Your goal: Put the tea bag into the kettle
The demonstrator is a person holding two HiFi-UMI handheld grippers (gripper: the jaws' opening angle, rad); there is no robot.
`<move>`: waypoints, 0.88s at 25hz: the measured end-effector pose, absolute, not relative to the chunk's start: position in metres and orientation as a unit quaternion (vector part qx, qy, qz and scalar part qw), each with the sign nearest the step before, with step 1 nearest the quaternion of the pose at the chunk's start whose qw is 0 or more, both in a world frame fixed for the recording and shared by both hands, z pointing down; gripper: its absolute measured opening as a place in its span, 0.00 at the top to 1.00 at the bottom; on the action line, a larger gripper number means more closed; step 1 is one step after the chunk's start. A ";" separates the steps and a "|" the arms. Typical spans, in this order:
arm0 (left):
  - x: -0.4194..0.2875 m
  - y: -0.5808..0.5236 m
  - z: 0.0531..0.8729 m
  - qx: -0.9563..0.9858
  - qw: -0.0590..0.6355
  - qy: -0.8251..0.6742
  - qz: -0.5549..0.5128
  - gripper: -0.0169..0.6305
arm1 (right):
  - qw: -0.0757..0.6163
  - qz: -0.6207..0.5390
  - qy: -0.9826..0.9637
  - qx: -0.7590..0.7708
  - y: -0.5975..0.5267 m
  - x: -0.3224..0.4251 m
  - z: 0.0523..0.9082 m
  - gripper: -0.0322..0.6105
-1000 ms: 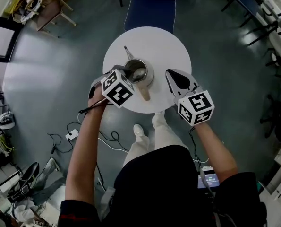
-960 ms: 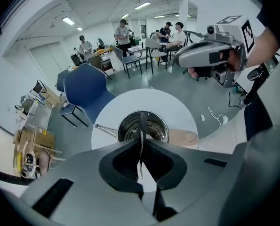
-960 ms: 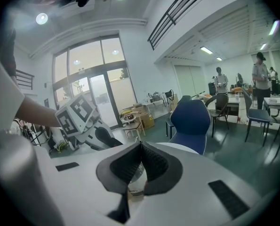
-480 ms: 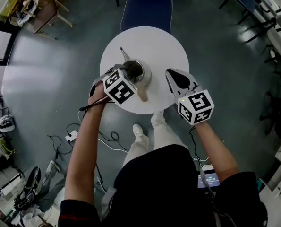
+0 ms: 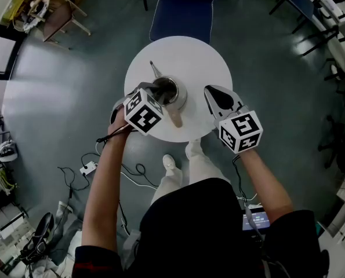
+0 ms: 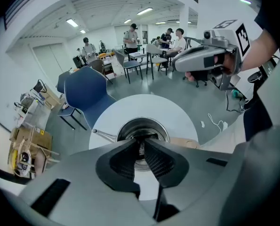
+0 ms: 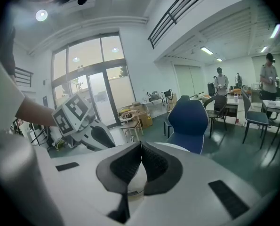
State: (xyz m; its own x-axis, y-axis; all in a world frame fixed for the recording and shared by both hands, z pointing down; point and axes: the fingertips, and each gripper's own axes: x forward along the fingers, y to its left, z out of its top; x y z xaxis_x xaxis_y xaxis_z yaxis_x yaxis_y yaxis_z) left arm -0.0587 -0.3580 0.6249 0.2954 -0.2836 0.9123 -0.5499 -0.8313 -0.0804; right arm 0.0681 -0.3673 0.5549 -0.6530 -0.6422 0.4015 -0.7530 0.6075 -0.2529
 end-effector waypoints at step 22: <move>-0.085 -0.331 0.496 0.844 0.120 -0.410 0.325 0.95 | 0.132 0.133 -0.909 0.372 -0.342 0.019 0.471 0.92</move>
